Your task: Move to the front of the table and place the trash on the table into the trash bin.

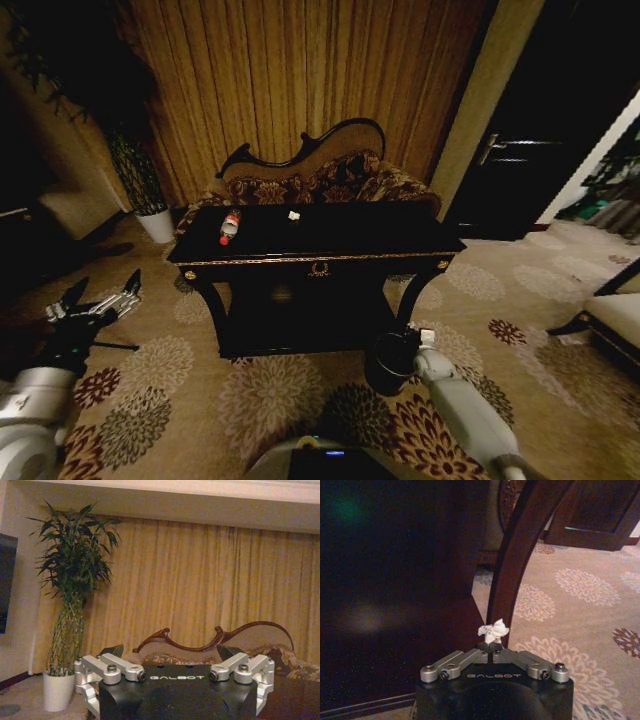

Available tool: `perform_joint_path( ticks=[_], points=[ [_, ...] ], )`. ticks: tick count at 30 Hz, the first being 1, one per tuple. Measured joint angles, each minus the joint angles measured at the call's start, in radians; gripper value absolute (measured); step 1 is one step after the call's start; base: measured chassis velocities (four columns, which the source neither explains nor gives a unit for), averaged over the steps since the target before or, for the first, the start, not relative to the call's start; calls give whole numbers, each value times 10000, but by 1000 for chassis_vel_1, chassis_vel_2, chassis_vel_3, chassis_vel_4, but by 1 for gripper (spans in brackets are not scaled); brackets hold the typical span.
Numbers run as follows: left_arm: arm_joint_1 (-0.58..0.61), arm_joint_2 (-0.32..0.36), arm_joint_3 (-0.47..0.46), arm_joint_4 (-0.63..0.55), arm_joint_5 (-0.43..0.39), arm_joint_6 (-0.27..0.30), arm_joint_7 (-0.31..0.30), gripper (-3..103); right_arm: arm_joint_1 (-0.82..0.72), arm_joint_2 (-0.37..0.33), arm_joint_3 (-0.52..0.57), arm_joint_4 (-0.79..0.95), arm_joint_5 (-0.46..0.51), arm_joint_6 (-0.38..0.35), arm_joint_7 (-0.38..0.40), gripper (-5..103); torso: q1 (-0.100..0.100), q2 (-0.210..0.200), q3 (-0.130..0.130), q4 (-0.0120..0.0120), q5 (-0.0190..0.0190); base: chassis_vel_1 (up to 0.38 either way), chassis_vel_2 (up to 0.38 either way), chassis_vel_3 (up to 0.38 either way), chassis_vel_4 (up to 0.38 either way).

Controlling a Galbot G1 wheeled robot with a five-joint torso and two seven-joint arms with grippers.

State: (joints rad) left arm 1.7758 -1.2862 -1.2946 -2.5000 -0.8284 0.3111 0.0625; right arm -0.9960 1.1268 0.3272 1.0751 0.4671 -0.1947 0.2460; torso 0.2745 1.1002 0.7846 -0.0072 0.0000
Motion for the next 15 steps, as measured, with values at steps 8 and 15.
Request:
perform_joint_path(
  ticks=[8,15],
  points=[
    [11,-9,1,0,-3,-27,2,100,-96,-23,206,-101,-229,22,-249,18,-1,1,-1,-1,-1,0,0,0,0],
    [-51,-24,55,0,3,-26,3,100,-212,-64,259,-19,-243,48,-258,45,-1,0,-1,-1,0,0,0,0,0]
  ],
)
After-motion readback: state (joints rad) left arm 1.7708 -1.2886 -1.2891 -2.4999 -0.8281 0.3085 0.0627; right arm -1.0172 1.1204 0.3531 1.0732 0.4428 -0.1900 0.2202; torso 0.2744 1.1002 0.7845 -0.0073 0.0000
